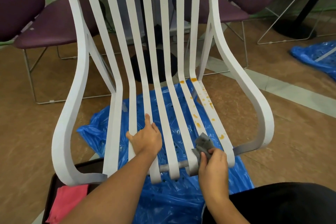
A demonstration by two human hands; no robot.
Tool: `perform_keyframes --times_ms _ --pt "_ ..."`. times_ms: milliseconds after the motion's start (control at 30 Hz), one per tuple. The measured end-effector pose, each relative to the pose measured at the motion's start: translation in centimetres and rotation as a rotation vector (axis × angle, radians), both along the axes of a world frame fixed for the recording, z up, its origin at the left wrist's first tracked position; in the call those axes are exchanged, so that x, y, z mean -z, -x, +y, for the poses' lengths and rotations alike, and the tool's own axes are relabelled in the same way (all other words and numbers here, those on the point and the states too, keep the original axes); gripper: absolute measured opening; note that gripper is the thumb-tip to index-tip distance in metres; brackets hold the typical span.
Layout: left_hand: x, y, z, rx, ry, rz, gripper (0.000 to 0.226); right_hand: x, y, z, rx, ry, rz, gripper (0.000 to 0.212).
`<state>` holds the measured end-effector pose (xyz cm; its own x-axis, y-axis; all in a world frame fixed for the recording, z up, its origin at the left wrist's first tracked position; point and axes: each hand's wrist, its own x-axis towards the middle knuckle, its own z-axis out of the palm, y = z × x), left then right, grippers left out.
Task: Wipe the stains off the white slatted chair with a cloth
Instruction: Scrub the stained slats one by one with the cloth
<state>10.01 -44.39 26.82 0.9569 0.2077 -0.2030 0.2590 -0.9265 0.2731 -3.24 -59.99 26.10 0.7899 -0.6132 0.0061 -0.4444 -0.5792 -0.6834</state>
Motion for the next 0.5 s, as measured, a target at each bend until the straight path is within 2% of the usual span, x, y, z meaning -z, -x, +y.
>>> perform_keyframes --times_ms 100,167,333,500 --pt "-0.1 0.0 0.0 0.003 -0.001 -0.001 0.054 -0.2 -1.3 -0.2 0.076 -0.163 0.017 0.022" --pt "0.0 0.1 0.0 0.006 -0.006 0.001 0.054 0.0 -2.3 -0.3 0.084 -0.108 0.086 0.023" --pt "0.1 -0.2 0.0 0.001 -0.013 -0.003 0.054 -0.8 -6.6 -1.1 0.034 0.058 0.366 0.043" --pt "0.2 -0.1 0.0 0.000 -0.012 -0.003 0.054 -0.6 -8.9 -1.5 -0.048 0.142 0.394 0.052"
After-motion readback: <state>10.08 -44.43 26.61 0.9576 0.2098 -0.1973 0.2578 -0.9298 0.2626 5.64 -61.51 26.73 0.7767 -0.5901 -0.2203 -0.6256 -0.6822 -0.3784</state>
